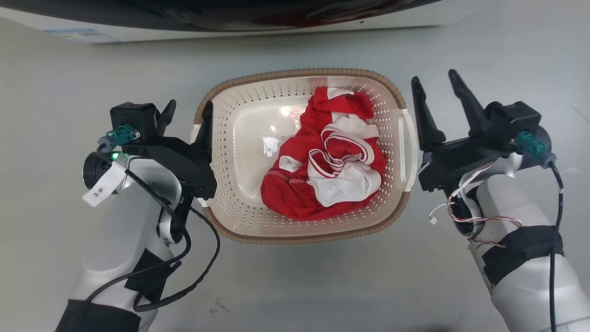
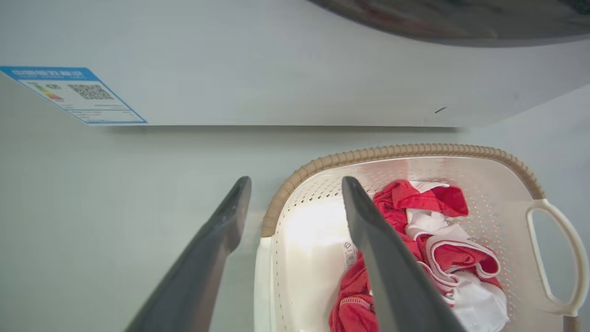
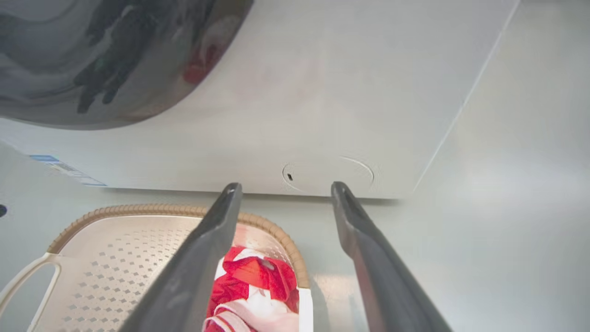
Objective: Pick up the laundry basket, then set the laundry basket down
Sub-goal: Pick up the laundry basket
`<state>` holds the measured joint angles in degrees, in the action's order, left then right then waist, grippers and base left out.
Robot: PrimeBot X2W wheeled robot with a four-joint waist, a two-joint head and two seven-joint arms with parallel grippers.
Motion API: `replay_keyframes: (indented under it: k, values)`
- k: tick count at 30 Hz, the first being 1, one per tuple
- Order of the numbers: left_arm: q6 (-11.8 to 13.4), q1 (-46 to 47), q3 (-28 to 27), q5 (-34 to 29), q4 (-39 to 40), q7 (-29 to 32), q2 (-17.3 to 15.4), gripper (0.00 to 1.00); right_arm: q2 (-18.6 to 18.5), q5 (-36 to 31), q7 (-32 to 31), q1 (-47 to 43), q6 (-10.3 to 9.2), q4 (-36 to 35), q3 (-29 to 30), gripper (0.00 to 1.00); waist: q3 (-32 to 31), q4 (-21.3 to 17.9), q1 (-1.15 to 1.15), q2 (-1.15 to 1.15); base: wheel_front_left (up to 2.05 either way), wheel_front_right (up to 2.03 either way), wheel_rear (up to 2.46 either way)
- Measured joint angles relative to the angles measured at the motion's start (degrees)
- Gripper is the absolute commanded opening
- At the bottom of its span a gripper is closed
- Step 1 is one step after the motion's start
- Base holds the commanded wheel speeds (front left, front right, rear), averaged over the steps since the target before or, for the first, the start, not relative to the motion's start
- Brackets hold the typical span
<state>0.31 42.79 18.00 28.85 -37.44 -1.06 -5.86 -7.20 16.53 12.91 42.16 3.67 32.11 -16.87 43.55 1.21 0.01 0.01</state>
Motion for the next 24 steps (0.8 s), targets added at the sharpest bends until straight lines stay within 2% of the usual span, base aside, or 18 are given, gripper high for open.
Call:
replay_keyframes:
  k: [11, 24]
  values:
    - [-2.01, 1.87, -0.18, 2.22, -10.95, 3.49, 0.49, 1.0, 1.77, -0.12, -0.78, 2.07, 0.87, 10.83, -2.35, 1.0, 3.99, -0.42, -0.01, 0.0, 0.0, 0.0, 0.0]
    - [-3.83, 4.63, -0.82, 3.37, -18.9, 4.85, 0.77, 1.0, 2.64, 0.78, -2.32, 5.54, 1.38, 19.3, -3.63, 1.0, 6.96, -0.17, -0.01, -0.01, 0.0, 0.0, 0.0]
